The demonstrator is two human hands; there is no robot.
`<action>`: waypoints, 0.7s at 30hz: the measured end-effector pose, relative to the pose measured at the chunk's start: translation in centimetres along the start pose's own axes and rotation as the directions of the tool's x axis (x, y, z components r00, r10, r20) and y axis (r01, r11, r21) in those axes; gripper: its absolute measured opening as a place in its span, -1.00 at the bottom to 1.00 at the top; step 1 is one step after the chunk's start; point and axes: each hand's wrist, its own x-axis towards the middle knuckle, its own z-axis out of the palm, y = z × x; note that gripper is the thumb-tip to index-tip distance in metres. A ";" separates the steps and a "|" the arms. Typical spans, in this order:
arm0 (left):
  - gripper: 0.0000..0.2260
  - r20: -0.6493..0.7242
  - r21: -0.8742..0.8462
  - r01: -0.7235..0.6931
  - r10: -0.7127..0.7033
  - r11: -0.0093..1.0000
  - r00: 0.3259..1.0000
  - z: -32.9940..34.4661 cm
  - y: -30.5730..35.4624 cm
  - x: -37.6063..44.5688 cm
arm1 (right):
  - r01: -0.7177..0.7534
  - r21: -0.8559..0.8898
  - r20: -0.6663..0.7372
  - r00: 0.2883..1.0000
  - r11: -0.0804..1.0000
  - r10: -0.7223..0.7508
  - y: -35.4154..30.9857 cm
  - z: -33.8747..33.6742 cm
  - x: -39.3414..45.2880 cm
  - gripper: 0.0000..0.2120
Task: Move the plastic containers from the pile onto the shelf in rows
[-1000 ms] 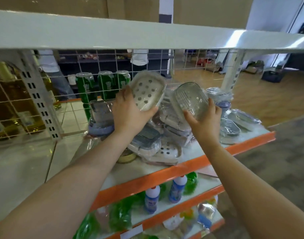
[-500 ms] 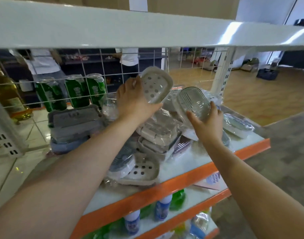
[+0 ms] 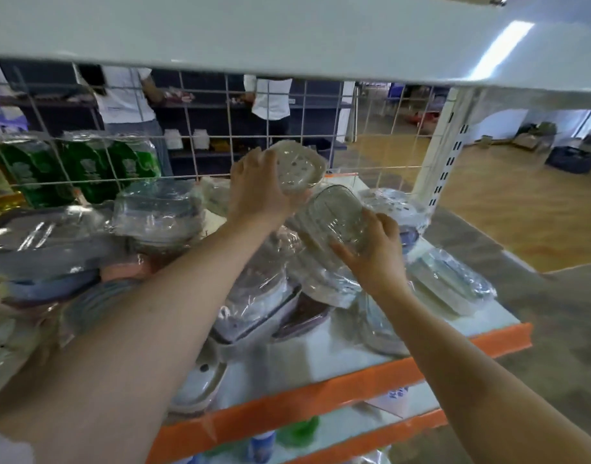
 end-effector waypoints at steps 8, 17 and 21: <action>-0.33 0.068 0.132 -0.006 -0.003 0.991 0.998 2.2 0.9 1.6 | 0.030 0.055 -0.012 0.999 0.998 -0.030 2.0 -0.1 1.1 -0.42; -0.42 0.032 0.158 -0.012 0.007 0.987 0.999 1.5 1.7 -0.3 | 0.062 0.058 -0.020 0.998 0.996 -0.061 2.0 -0.4 0.7 -0.42; -0.47 0.002 0.149 -0.008 0.007 0.989 1.000 1.0 1.9 -1.0 | 0.055 0.075 -0.014 0.998 0.996 -0.055 1.8 -0.8 0.1 -0.45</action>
